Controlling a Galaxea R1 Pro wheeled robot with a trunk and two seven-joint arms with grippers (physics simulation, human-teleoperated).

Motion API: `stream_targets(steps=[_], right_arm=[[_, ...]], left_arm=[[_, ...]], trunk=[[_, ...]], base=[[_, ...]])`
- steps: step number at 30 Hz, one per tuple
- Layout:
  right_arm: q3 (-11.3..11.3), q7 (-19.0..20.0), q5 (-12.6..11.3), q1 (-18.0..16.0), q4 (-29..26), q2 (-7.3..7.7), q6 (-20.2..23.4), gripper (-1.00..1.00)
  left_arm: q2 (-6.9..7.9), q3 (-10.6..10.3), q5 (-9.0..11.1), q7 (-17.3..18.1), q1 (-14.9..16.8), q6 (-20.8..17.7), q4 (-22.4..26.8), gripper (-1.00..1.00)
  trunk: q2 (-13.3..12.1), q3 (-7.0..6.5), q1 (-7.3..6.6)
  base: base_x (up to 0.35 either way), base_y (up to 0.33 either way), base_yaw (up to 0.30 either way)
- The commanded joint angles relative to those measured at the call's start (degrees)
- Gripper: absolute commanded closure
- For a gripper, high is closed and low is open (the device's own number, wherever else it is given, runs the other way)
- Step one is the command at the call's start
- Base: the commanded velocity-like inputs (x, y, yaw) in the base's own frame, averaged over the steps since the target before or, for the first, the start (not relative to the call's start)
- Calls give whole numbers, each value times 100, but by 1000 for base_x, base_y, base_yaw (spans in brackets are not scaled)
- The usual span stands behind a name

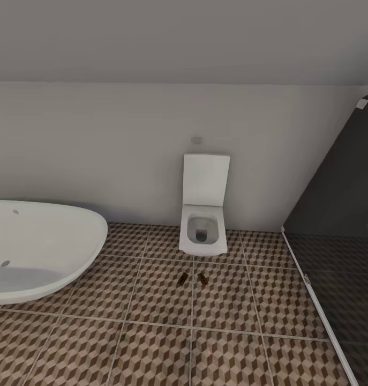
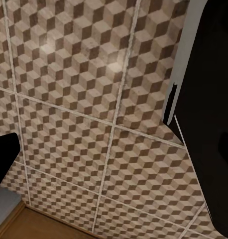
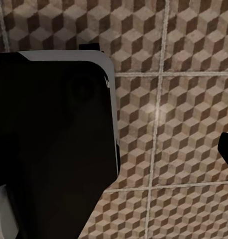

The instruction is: Take the four mousetraps from the cabinet in the bathroom and place them on the bathroom floor. Make sure all four end up on the same floor surface, and ensure that at least two of them are either under or directly next to the same bathroom sink.

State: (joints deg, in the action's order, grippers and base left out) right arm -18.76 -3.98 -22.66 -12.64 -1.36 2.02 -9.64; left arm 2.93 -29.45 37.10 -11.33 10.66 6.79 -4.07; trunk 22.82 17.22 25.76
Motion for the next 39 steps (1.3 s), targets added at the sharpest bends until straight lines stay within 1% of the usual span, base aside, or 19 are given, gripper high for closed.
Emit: stream_targets(steps=[1, 39], right_arm=[[-49, -15, -45, -2, -2, 0, -11, -100], [-49, -15, -45, -2, 3, 0, -11, -100]], left_arm=[[-3, -34, 26, -1, 6, 24, -15, -100], [-3, -34, 26, -1, 6, 24, -15, -100]], trunk=[[9, 9, 3], [9, 9, 3]], base=[[0, 0, 0], [0, 0, 0]])
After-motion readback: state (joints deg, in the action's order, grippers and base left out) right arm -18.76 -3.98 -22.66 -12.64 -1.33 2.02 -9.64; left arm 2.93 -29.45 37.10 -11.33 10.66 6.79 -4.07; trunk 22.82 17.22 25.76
